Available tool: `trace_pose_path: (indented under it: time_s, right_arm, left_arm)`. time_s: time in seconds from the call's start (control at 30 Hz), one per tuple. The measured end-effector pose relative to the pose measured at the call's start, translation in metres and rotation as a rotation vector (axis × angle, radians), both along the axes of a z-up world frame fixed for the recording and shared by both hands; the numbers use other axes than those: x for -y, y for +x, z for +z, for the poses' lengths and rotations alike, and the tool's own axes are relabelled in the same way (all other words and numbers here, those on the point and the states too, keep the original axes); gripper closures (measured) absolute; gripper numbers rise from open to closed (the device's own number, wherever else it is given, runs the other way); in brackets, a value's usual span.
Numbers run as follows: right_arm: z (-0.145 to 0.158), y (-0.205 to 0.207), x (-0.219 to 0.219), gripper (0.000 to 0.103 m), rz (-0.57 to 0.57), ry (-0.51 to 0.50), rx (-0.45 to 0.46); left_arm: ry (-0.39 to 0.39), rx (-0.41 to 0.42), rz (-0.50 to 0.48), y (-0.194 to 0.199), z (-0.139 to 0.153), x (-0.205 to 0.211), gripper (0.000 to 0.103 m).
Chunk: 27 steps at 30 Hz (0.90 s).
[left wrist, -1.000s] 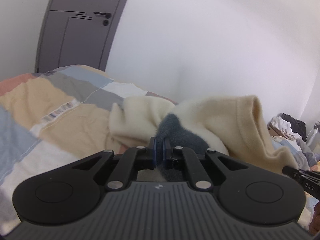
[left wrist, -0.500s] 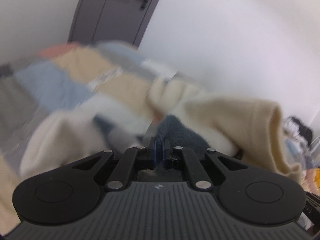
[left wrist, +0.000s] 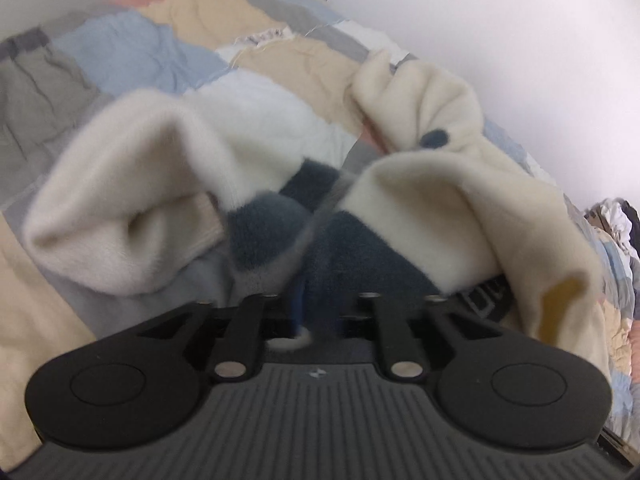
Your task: Fold large clothes
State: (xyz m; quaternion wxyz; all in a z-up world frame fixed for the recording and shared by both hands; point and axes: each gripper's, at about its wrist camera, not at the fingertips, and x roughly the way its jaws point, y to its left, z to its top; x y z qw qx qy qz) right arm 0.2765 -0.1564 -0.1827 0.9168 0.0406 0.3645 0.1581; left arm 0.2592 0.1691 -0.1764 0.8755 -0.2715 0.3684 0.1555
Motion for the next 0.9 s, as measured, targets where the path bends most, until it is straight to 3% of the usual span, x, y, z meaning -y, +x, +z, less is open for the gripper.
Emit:
trace_pose_path:
  time_s: [0.07,0.1,0.17,0.27,0.43,0.6,0.73,0.9]
  right_arm:
    - [0.000,0.000,-0.001,0.079,0.004,-0.027,-0.015]
    - [0.000,-0.002,-0.002,0.075,0.008,-0.031,-0.021]
    - [0.005,-0.012,-0.003,0.054,0.028,-0.017,-0.012]
    - [0.015,-0.020,-0.006,0.045,0.058,-0.005,0.045]
    - [0.026,-0.031,-0.019,0.043,0.122,-0.001,0.150]
    - [0.024,-0.029,-0.031,0.043,0.136,-0.034,0.168]
    - [0.017,-0.021,-0.036,0.043,0.104,-0.072,0.159]
    - [0.010,-0.015,-0.037,0.043,0.063,-0.074,0.171]
  left_arm:
    - [0.019,0.029,-0.010,-0.007,0.009,0.006,0.035]
    - [0.026,0.044,-0.020,-0.011,0.013,0.010,0.035]
    - [0.046,0.077,-0.046,-0.019,0.024,0.021,0.035]
    - [0.071,0.149,-0.111,-0.026,0.035,0.036,0.035]
    - [0.106,0.236,-0.234,-0.022,0.044,0.061,0.035]
    - [0.145,0.247,-0.329,-0.001,0.037,0.081,0.035]
    - [0.150,0.310,-0.360,0.019,0.035,0.090,0.035]
    - [0.276,0.352,-0.340,0.047,0.032,0.106,0.035]
